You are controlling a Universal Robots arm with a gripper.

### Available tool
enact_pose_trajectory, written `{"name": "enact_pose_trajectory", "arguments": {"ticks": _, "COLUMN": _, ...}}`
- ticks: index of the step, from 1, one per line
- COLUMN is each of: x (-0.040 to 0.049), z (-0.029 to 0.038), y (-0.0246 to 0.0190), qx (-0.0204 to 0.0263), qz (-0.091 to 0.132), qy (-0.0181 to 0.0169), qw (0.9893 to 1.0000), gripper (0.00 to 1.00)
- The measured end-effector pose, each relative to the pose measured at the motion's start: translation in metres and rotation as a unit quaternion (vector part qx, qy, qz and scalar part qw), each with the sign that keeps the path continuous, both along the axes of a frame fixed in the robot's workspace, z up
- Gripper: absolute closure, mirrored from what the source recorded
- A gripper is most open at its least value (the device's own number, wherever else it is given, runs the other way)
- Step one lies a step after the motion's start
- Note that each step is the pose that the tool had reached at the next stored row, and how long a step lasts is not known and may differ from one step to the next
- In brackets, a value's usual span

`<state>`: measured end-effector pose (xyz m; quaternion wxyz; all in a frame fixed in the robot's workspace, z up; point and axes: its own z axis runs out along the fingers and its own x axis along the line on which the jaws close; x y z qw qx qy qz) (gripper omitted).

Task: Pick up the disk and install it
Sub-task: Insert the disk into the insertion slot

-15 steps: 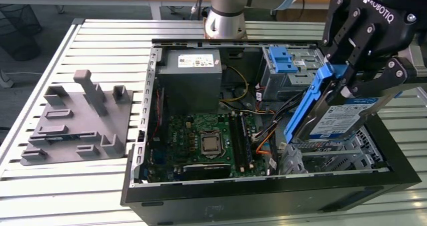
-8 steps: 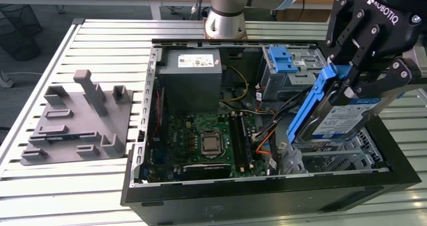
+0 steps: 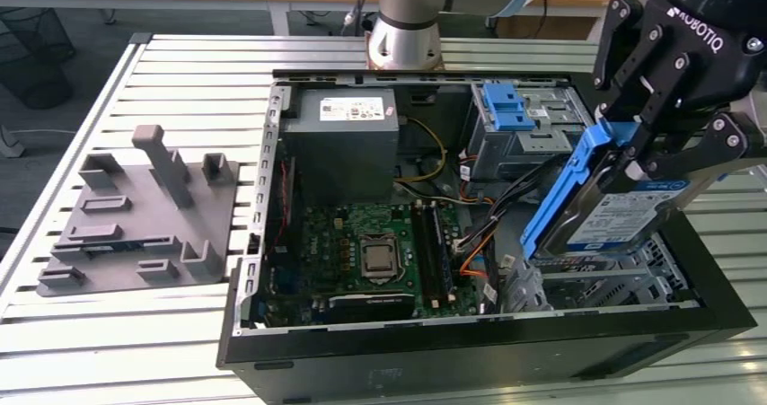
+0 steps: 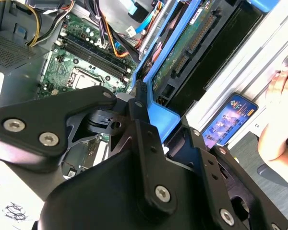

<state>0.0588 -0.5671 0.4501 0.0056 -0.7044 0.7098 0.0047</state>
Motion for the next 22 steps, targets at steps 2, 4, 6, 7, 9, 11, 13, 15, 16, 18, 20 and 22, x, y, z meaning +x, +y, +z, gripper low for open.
{"name": "enact_pose_trajectory", "arguments": {"ticks": 2, "x": 0.0023, "z": -0.0012, "y": 0.0, "qx": 0.0, "qz": 0.0, "qy": 0.0, "qw": 1.0, "gripper": 0.64}}
{"name": "enact_pose_trajectory", "arguments": {"ticks": 4, "x": 0.0045, "z": -0.0024, "y": 0.0, "qx": -0.0001, "qz": 0.0, "qy": 0.0, "qw": 1.0, "gripper": 0.64}}
{"name": "enact_pose_trajectory", "arguments": {"ticks": 6, "x": 0.0065, "z": -0.0036, "y": 0.0, "qx": 0.0, "qz": 0.0, "qy": 0.0, "qw": 1.0, "gripper": 0.64}}
{"name": "enact_pose_trajectory", "arguments": {"ticks": 7, "x": 0.0077, "z": -0.0041, "y": 0.0, "qx": 0.0, "qz": 0.0, "qy": 0.0, "qw": 1.0, "gripper": 0.64}}
{"name": "enact_pose_trajectory", "arguments": {"ticks": 9, "x": 0.0098, "z": -0.0049, "y": 0.0, "qx": -0.0001, "qz": 0.0, "qy": 0.0, "qw": 1.0, "gripper": 0.64}}
{"name": "enact_pose_trajectory", "arguments": {"ticks": 11, "x": 0.0114, "z": -0.0056, "y": 0.0, "qx": -0.0001, "qz": 0.0, "qy": 0.0, "qw": 1.0, "gripper": 0.64}}
{"name": "enact_pose_trajectory", "arguments": {"ticks": 13, "x": 0.0122, "z": -0.0063, "y": 0.0, "qx": 0.0, "qz": -0.001, "qy": 0.0, "qw": 1.0, "gripper": 0.64}}
{"name": "enact_pose_trajectory", "arguments": {"ticks": 15, "x": 0.0129, "z": -0.0068, "y": 0.0, "qx": -0.0001, "qz": -0.001, "qy": 0.0, "qw": 1.0, "gripper": 0.64}}
{"name": "enact_pose_trajectory", "arguments": {"ticks": 16, "x": 0.0132, "z": -0.0072, "y": 0.0, "qx": 0.0, "qz": -0.002, "qy": 0.0, "qw": 1.0, "gripper": 0.64}}
{"name": "enact_pose_trajectory", "arguments": {"ticks": 18, "x": 0.0135, "z": -0.0079, "y": 0.0, "qx": 0.0, "qz": -0.002, "qy": 0.0, "qw": 1.0, "gripper": 0.64}}
{"name": "enact_pose_trajectory", "arguments": {"ticks": 20, "x": 0.0136, "z": -0.0087, "y": 0.0, "qx": 0.0, "qz": -0.003, "qy": 0.0, "qw": 1.0, "gripper": 0.64}}
{"name": "enact_pose_trajectory", "arguments": {"ticks": 22, "x": 0.0136, "z": -0.0096, "y": 0.0, "qx": 0.0, "qz": -0.003, "qy": 0.0, "qw": 1.0, "gripper": 0.64}}
